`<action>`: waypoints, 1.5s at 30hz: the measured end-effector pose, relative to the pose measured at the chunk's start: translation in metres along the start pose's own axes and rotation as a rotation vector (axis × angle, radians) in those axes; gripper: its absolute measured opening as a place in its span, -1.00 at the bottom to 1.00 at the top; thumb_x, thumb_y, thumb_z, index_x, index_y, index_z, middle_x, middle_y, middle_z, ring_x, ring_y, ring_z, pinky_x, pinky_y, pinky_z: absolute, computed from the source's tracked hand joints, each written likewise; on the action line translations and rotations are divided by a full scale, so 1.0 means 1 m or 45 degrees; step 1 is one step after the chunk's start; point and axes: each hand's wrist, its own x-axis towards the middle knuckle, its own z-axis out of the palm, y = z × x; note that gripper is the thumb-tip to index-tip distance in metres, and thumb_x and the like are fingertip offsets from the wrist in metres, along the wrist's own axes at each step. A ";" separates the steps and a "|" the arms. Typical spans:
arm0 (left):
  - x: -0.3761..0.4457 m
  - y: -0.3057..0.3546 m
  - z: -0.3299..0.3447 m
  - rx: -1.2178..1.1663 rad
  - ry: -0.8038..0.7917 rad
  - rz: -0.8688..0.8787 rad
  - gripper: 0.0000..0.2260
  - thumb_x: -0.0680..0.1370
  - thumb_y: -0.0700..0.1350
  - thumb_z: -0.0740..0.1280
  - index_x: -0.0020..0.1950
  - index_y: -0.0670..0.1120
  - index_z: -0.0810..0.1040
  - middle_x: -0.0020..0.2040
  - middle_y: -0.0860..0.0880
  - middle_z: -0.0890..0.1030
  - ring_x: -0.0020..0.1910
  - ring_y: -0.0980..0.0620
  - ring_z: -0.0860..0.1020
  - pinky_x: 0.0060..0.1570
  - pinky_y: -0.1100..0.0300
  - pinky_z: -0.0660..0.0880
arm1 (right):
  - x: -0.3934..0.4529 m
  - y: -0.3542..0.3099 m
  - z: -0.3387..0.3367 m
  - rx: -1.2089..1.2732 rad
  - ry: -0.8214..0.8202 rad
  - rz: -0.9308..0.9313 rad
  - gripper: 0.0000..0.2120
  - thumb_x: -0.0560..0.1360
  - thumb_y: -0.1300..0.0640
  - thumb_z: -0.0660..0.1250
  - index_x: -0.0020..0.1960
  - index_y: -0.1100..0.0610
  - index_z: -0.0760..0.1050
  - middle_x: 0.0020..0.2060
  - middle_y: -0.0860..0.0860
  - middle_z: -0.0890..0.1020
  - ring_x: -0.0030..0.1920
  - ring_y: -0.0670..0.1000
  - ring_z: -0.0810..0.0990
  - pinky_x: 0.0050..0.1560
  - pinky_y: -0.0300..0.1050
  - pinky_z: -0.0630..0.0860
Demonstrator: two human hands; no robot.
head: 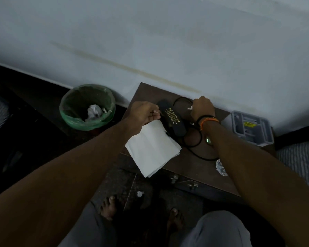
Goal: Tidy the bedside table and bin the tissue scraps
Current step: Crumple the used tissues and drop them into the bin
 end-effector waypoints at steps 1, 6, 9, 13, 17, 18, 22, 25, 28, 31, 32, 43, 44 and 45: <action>-0.001 0.000 -0.001 -0.008 0.004 -0.007 -0.96 0.49 -0.33 0.36 -0.09 -0.29 0.59 -0.21 -0.20 0.63 -0.22 -0.08 0.64 -0.18 0.17 0.63 | 0.000 -0.001 -0.003 0.042 0.051 0.025 -0.72 0.54 0.19 0.28 0.17 0.34 0.49 0.18 0.30 0.48 0.18 0.32 0.47 0.14 0.13 0.45; -0.013 0.005 -0.005 -0.072 0.026 -0.098 -0.95 0.49 -0.30 0.34 -0.11 -0.25 0.60 -0.18 -0.20 0.60 -0.19 -0.09 0.61 -0.22 0.17 0.62 | -0.007 -0.028 -0.039 0.505 0.181 0.153 -0.75 0.47 0.24 0.22 0.12 0.25 0.50 0.09 0.24 0.59 0.11 0.28 0.55 -0.07 -0.03 0.43; -0.022 0.008 -0.007 -0.123 0.017 -0.138 -0.90 0.51 -0.30 0.31 -0.02 -0.26 0.59 -0.16 -0.19 0.60 -0.20 -0.08 0.62 -0.17 0.13 0.62 | -0.022 -0.062 -0.057 0.802 0.203 0.123 -0.81 0.49 0.17 0.22 0.06 0.16 0.53 0.03 0.13 0.65 0.07 0.18 0.58 -0.08 -0.11 0.46; -0.049 0.016 -0.018 -0.190 -0.013 -0.187 -0.88 0.57 -0.28 0.23 -0.04 -0.25 0.56 -0.14 -0.17 0.59 -0.15 -0.08 0.59 0.01 0.07 0.62 | -0.055 -0.113 -0.060 0.898 0.139 -0.150 -0.96 0.43 0.10 0.33 -0.18 0.01 0.56 -0.12 -0.02 0.71 -0.05 0.05 0.65 -0.03 -0.05 0.58; -0.079 0.026 -0.037 -0.227 0.004 -0.231 -0.77 0.58 -0.26 0.11 -0.16 -0.18 0.53 -0.25 -0.11 0.55 -0.25 -0.01 0.54 -0.19 0.17 0.60 | -0.088 -0.157 -0.049 0.632 0.145 -0.450 -0.88 0.43 0.17 0.35 -0.14 0.07 0.68 -0.15 0.00 0.70 -0.04 0.08 0.62 -0.05 -0.04 0.55; -0.086 0.027 -0.044 -0.226 0.034 -0.244 -0.75 0.57 -0.27 0.07 -0.22 -0.16 0.48 -0.29 -0.09 0.49 -0.30 0.02 0.48 -0.26 0.19 0.56 | -0.094 -0.167 -0.044 0.516 0.146 -0.469 -0.85 0.44 0.19 0.34 -0.11 0.09 0.69 -0.12 0.03 0.68 -0.01 0.12 0.57 -0.07 -0.03 0.52; -0.101 0.022 -0.073 -0.148 0.220 -0.232 -0.77 0.55 -0.22 0.04 -0.26 -0.12 0.40 -0.28 -0.11 0.42 -0.26 0.00 0.42 -0.23 0.14 0.43 | -0.119 -0.203 -0.037 0.347 0.084 -0.485 -0.81 0.42 0.20 0.26 -0.10 0.18 0.65 -0.08 0.12 0.62 0.06 0.19 0.50 -0.03 0.05 0.52; -0.128 0.029 -0.086 -0.306 0.094 -0.197 -0.68 0.67 -0.28 -0.04 -0.25 -0.10 0.30 -0.25 -0.10 0.36 -0.33 0.18 0.51 -0.18 0.35 0.45 | -0.147 -0.232 -0.040 0.418 0.007 -0.591 -0.87 0.43 0.26 0.31 -0.17 0.24 0.64 -0.13 0.20 0.66 0.02 0.22 0.54 -0.11 -0.05 0.44; -0.167 0.043 -0.101 -0.463 0.170 -0.186 -0.58 0.68 -0.41 -0.10 -0.27 0.01 0.13 -0.25 0.06 0.21 -0.64 0.44 0.38 -0.48 0.56 0.34 | -0.168 -0.253 -0.040 0.546 0.045 -0.693 -0.81 0.37 0.31 0.30 -0.14 0.18 0.68 -0.19 0.16 0.68 -0.09 0.20 0.61 -0.13 -0.05 0.50; -0.180 0.043 -0.122 -0.418 0.201 -0.131 -0.57 0.67 -0.43 -0.10 -0.27 0.00 0.14 -0.25 0.05 0.23 -0.65 0.44 0.38 -0.51 0.54 0.34 | -0.180 -0.274 -0.029 0.737 0.163 -0.723 -0.81 0.41 0.31 0.29 -0.10 0.18 0.66 -0.17 0.15 0.66 -0.13 0.19 0.60 -0.22 -0.08 0.44; -0.176 0.039 -0.131 -0.433 0.235 -0.136 -0.58 0.67 -0.42 -0.09 -0.28 -0.01 0.16 -0.27 0.03 0.26 -0.64 0.41 0.40 -0.52 0.53 0.34 | -0.184 -0.279 -0.024 0.786 0.209 -0.702 -0.81 0.44 0.28 0.29 -0.07 0.17 0.66 -0.13 0.14 0.66 -0.11 0.17 0.61 -0.18 -0.07 0.48; -0.058 -0.096 -0.225 -0.068 0.608 -0.438 -0.70 0.60 -0.33 -0.07 -0.14 -0.26 0.44 -0.33 -0.12 0.35 -0.42 0.03 0.30 -0.36 0.15 0.35 | -0.220 -0.254 0.145 0.802 -0.194 -0.601 -0.79 0.52 0.18 0.26 0.06 0.15 0.63 -0.02 0.14 0.66 -0.03 0.17 0.63 0.02 0.01 0.55; -0.050 -0.110 -0.229 -0.052 0.603 -0.464 -0.69 0.60 -0.34 -0.06 -0.17 -0.24 0.43 -0.34 -0.12 0.35 -0.43 0.03 0.30 -0.38 0.16 0.34 | -0.224 -0.248 0.166 0.766 -0.301 -0.543 -0.78 0.54 0.17 0.27 0.09 0.16 0.63 0.02 0.15 0.67 0.03 0.17 0.62 0.09 0.00 0.54; -0.039 -0.126 -0.233 -0.046 0.595 -0.494 -0.69 0.60 -0.33 -0.04 -0.22 -0.22 0.42 -0.35 -0.12 0.36 -0.44 0.02 0.30 -0.41 0.20 0.31 | -0.226 -0.242 0.189 0.725 -0.402 -0.471 -0.76 0.54 0.13 0.26 0.11 0.17 0.63 0.05 0.15 0.67 0.07 0.17 0.62 0.14 0.00 0.53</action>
